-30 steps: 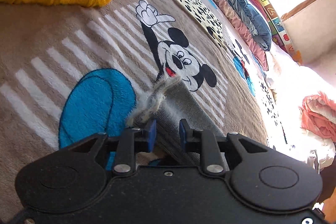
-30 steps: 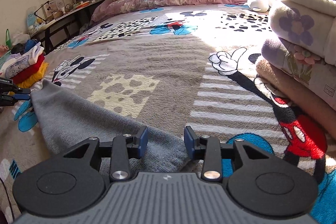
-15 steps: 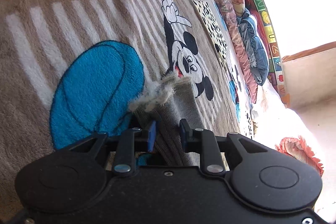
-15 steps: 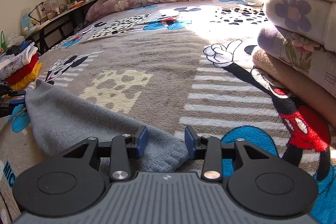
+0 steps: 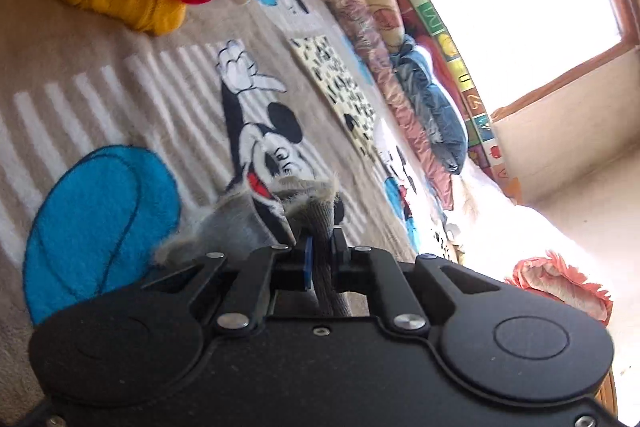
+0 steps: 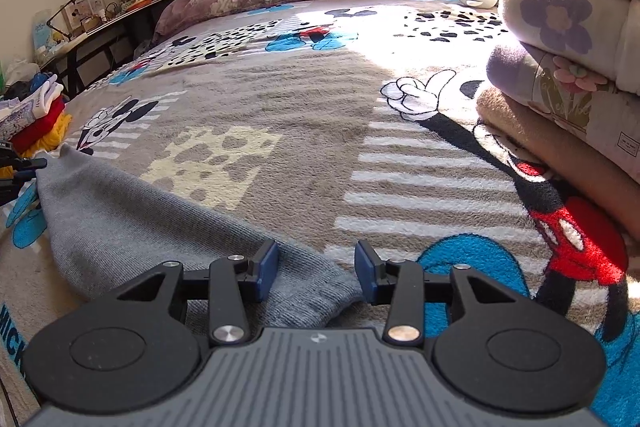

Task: Fold clothes
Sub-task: 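Lay the folded legs down and open both grippers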

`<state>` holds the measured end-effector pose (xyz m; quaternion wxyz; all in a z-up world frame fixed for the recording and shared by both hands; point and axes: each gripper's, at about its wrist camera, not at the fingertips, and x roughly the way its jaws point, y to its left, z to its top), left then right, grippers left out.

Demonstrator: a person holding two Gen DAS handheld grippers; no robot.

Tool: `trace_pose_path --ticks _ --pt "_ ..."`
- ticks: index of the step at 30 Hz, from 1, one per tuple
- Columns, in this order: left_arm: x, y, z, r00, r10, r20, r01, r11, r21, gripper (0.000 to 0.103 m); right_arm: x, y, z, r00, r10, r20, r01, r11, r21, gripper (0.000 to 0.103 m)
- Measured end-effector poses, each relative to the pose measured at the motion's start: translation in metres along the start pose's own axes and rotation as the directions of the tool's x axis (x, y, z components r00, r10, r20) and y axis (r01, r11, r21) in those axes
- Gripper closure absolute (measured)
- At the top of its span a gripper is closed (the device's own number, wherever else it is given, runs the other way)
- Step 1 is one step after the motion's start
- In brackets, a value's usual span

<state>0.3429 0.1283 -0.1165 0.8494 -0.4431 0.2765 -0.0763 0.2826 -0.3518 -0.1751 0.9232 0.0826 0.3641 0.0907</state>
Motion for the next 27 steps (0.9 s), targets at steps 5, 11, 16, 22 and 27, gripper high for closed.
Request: trace_pose_path --ticks 5,11,16,22,27 --pt "0.008 -0.002 0.001 1.000 -0.003 -0.003 0.003 1.000 0.020 0.097 0.006 -0.008 -0.003 1.000 -0.005 -0.021 0.006 0.998 0.061 0.059" --pt "0.021 0.020 -0.006 0.997 0.066 -0.034 -0.065 0.998 0.019 0.097 0.008 -0.009 -0.007 1.000 -0.009 -0.013 0.010 0.996 0.094 0.058" --pt "0.014 0.036 -0.014 0.996 0.082 -0.040 -0.082 0.997 0.005 0.097 0.009 -0.011 -0.008 1.000 -0.003 -0.010 0.004 0.995 0.104 0.058" --pt "0.012 0.038 -0.017 0.996 0.080 -0.027 -0.080 0.997 0.008 0.097 0.008 -0.011 -0.008 1.000 -0.003 -0.007 0.004 0.995 0.103 0.058" --pt "0.013 0.043 -0.020 0.989 0.137 -0.059 -0.138 0.990 -0.003 0.096 0.008 -0.009 -0.008 1.000 -0.012 -0.008 0.013 0.995 0.098 0.057"
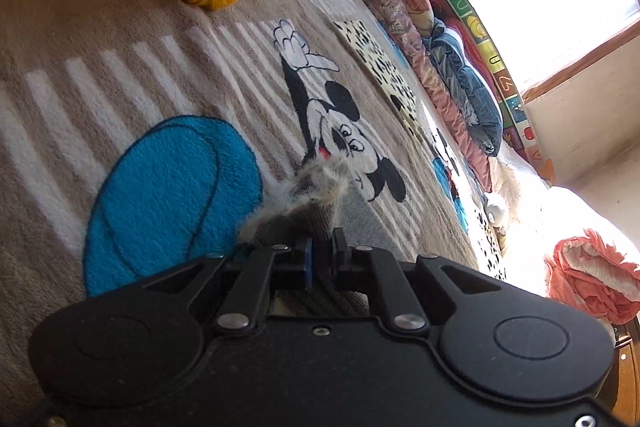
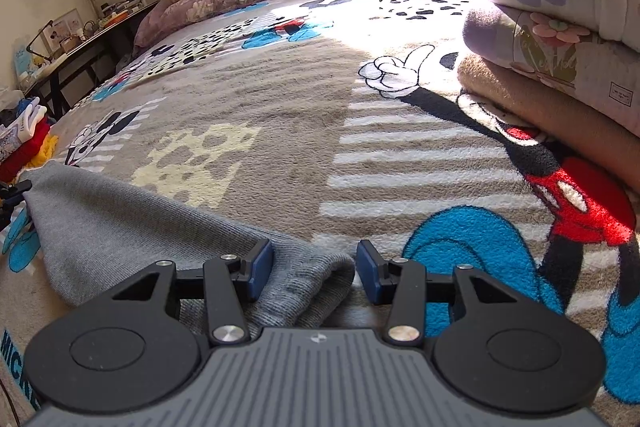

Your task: Fold clothes

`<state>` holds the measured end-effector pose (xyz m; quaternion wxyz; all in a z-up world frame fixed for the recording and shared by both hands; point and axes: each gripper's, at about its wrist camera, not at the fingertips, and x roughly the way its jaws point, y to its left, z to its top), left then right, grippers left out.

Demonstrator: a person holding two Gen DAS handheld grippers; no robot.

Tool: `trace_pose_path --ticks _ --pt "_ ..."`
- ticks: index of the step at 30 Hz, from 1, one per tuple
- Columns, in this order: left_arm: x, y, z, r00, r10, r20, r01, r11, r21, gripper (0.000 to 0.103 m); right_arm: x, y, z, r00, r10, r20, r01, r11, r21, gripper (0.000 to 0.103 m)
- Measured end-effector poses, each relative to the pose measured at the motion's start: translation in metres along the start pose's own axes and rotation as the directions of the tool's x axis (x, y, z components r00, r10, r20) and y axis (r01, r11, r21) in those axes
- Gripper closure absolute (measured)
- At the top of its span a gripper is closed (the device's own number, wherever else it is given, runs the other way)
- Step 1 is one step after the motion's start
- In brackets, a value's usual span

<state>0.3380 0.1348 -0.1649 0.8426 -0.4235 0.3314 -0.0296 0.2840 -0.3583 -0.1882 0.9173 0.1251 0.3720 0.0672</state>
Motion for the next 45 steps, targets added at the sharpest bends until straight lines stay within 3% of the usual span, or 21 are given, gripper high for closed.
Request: trace_pose_path --ticks 4,8,12,17,21,22,23,24,29,32,35,37,40,41,43,45 --pt "-0.022 -0.003 -0.002 0.997 0.019 0.076 -0.020 1.000 0.019 0.084 -0.010 0.008 0.001 0.998 -0.044 0.035 0.045 0.999 -0.026 0.053" --pt "-0.034 -0.024 -0.001 0.991 0.032 0.131 -0.053 0.986 0.160 0.083 -0.039 0.023 0.004 0.984 -0.096 0.152 0.113 0.988 -0.106 0.053" --pt "-0.016 -0.067 -0.005 0.997 0.010 0.082 -0.041 0.925 0.377 0.083 -0.059 0.055 0.006 0.973 -0.035 0.230 0.089 0.969 -0.231 0.053" --pt "0.021 -0.105 -0.028 0.999 0.038 0.025 -0.046 0.831 0.554 0.083 -0.043 0.104 -0.003 0.981 0.095 0.166 -0.031 0.935 -0.353 0.054" --pt "0.043 -0.073 -0.041 0.980 0.198 0.024 -0.177 0.809 0.560 0.083 -0.022 0.126 -0.019 0.987 0.125 0.098 -0.079 0.921 -0.381 0.054" --pt "0.044 -0.063 -0.041 0.978 0.207 0.021 -0.185 0.818 0.545 0.082 -0.014 0.127 -0.025 0.992 0.116 0.059 -0.085 0.921 -0.380 0.052" --pt "0.041 -0.055 -0.039 0.983 0.181 0.019 -0.165 0.840 0.517 0.083 -0.005 0.126 -0.033 0.995 0.099 0.003 -0.091 0.923 -0.375 0.051" --pt "0.038 -0.053 -0.038 0.985 0.169 0.024 -0.158 0.849 0.505 0.086 -0.003 0.123 -0.037 0.994 0.111 0.009 -0.100 0.925 -0.366 0.051" --pt "0.017 -0.069 -0.043 0.980 0.183 0.078 -0.197 0.834 0.515 0.088 -0.024 0.118 -0.047 0.989 0.121 0.081 -0.084 0.930 -0.357 0.051" --pt "0.003 -0.091 -0.062 0.989 0.130 0.070 -0.147 0.813 0.563 0.088 -0.043 0.111 -0.052 0.983 0.114 0.146 -0.060 0.943 -0.327 0.052" --pt "-0.003 -0.117 -0.090 0.997 0.076 0.035 -0.081 0.772 0.630 0.088 -0.058 0.096 -0.053 0.969 0.076 0.236 -0.006 0.959 -0.284 0.052" --pt "-0.001 -0.134 -0.114 0.999 0.044 -0.002 -0.030 0.723 0.690 0.084 -0.060 0.087 -0.053 0.963 0.057 0.264 0.011 0.968 -0.249 0.052" --pt "0.026 -0.140 -0.150 0.990 0.136 -0.038 -0.053 0.606 0.794 0.076 -0.050 0.066 -0.051 0.972 0.048 0.232 -0.010 0.987 -0.160 0.053" --pt "0.031 -0.139 -0.156 0.987 0.153 -0.041 -0.057 0.585 0.809 0.076 -0.047 0.058 -0.051 0.973 0.057 0.224 -0.032 0.993 -0.112 0.053" --pt "0.033 -0.133 -0.155 0.989 0.145 -0.038 -0.055 0.592 0.804 0.075 -0.046 0.054 -0.050 0.976 0.056 0.210 -0.032 0.993 -0.117 0.059" --pt "0.034 -0.127 -0.155 0.990 0.136 -0.036 -0.053 0.598 0.800 0.075 -0.048 0.052 -0.049 0.975 0.061 0.213 -0.036 0.992 -0.118 0.059"
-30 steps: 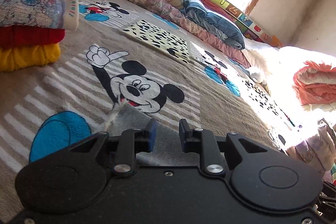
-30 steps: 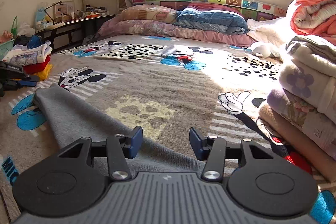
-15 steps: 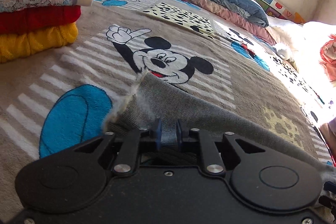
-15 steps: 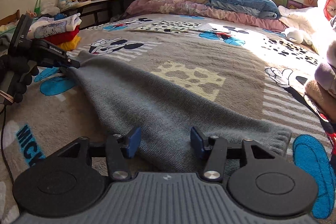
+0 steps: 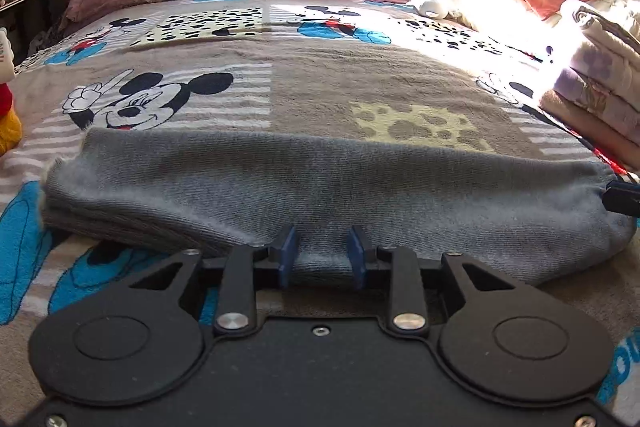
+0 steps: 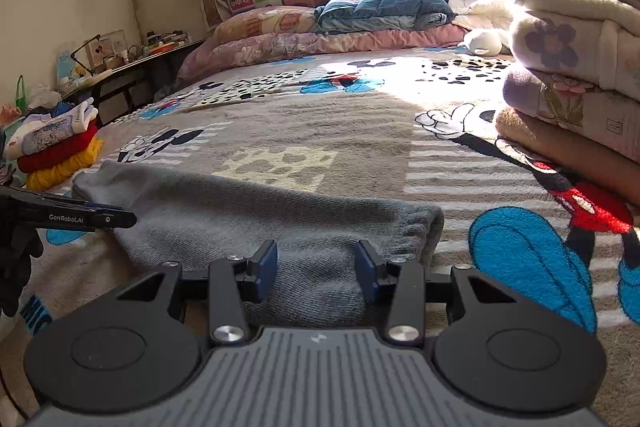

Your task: Fold clothes

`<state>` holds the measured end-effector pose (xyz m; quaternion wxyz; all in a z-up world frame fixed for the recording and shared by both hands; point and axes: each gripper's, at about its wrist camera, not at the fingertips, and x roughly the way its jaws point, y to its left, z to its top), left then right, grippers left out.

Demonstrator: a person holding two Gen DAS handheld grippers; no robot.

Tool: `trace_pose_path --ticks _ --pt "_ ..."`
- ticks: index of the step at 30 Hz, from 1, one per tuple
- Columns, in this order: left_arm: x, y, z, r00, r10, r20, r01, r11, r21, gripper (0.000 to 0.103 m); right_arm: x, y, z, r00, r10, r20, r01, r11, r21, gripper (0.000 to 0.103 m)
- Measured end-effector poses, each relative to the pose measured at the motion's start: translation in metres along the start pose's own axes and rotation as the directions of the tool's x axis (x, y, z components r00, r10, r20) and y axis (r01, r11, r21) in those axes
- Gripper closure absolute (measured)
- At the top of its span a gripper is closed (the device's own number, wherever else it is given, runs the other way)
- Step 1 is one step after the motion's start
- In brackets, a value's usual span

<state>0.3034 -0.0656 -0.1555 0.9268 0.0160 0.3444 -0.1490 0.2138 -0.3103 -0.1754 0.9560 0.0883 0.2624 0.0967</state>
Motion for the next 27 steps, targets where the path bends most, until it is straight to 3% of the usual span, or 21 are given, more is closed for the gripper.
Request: trace_pose_path --ticks 4,7,9,16,21,22,23,25,27 --pt "0.001 -0.003 -0.003 1.000 0.009 0.004 -0.009 1.000 0.009 0.074 -0.011 -0.004 0.009 0.995 0.020 0.094 -0.020 1.000 -0.006 0.057" --pt "0.001 -0.002 -0.005 1.000 0.007 0.009 -0.007 1.000 0.003 0.073 0.019 -0.019 0.006 0.999 -0.019 -0.049 0.020 1.000 0.017 0.058" --pt "0.002 0.000 -0.007 1.000 0.002 0.016 -0.002 1.000 -0.011 0.073 0.025 -0.031 -0.001 0.999 0.009 -0.041 -0.007 0.998 0.057 0.063" --pt "-0.005 0.004 -0.004 1.000 -0.009 0.016 0.010 0.999 -0.042 0.072 0.021 -0.023 -0.001 0.999 -0.003 -0.048 0.005 0.999 0.044 0.064" --pt "-0.034 0.015 -0.004 0.999 0.009 0.031 -0.004 0.990 -0.141 0.068 -0.010 -0.028 -0.006 0.999 -0.048 0.025 0.045 0.990 0.130 0.062" --pt "-0.040 0.017 -0.005 0.999 0.020 0.036 -0.014 0.987 -0.160 0.057 -0.018 -0.031 -0.009 0.996 -0.075 0.043 0.067 0.984 0.162 0.053" --pt "-0.046 0.020 -0.008 0.999 0.022 0.041 -0.014 0.983 -0.182 0.056 -0.025 -0.034 -0.013 0.993 -0.103 0.060 0.089 0.977 0.194 0.051" --pt "-0.057 0.031 -0.015 0.999 0.009 0.040 0.002 0.963 -0.269 0.053 -0.038 -0.043 -0.021 0.988 -0.135 0.081 0.108 0.953 0.282 0.049" --pt "-0.065 0.045 -0.024 0.999 -0.006 0.039 0.020 0.927 -0.375 0.048 -0.045 -0.056 -0.034 0.991 -0.111 0.075 0.073 0.915 0.397 0.047"
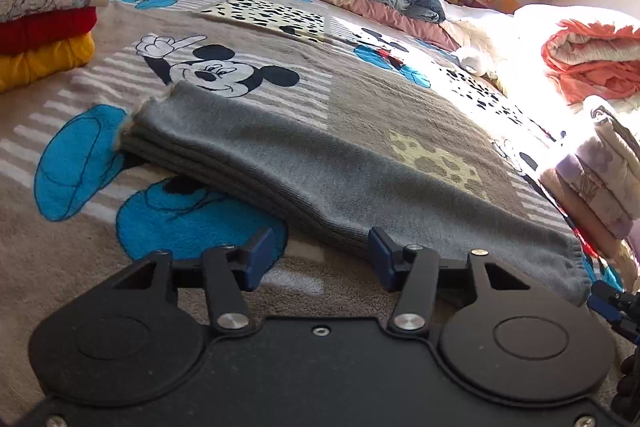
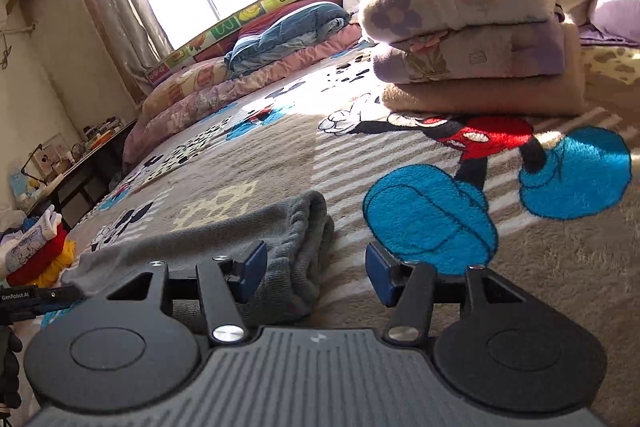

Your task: Fold clothes

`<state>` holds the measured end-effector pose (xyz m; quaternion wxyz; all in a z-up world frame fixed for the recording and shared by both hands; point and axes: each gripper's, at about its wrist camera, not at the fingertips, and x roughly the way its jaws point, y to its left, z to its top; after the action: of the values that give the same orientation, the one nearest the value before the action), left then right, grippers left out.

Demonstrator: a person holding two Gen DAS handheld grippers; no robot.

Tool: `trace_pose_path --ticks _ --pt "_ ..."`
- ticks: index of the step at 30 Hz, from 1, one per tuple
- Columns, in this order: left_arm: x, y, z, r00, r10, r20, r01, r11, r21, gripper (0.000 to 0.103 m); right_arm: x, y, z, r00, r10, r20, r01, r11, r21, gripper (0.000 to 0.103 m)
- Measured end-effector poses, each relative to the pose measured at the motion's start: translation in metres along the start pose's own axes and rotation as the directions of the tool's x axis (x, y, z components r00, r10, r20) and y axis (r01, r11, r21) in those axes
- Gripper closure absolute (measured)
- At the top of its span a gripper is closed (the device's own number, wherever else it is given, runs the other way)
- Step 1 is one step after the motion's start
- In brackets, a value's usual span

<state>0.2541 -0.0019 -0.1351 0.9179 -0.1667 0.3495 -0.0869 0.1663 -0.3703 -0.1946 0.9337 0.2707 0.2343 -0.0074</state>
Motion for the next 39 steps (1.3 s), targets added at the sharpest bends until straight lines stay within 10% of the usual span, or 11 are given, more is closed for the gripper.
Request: trace_pose_path --ticks 9,25,39 --pt "-0.008 0.067 -0.005 0.994 -0.108 0.019 0.103 0.864 -0.492 0.040 0.003 -0.030 -0.013 0.994 0.113 -0.014 -0.108 0.976 0.189 0.046" --pt "0.033 0.109 0.040 0.992 -0.030 0.124 0.109 0.711 -0.695 0.038 0.032 -0.006 -0.009 0.988 0.142 -0.061 -0.130 0.978 0.161 0.038" --pt "0.053 0.109 0.060 0.995 0.011 0.098 0.061 0.714 -0.698 0.038 0.047 -0.001 -0.005 0.987 0.139 -0.084 -0.129 0.985 0.115 0.038"
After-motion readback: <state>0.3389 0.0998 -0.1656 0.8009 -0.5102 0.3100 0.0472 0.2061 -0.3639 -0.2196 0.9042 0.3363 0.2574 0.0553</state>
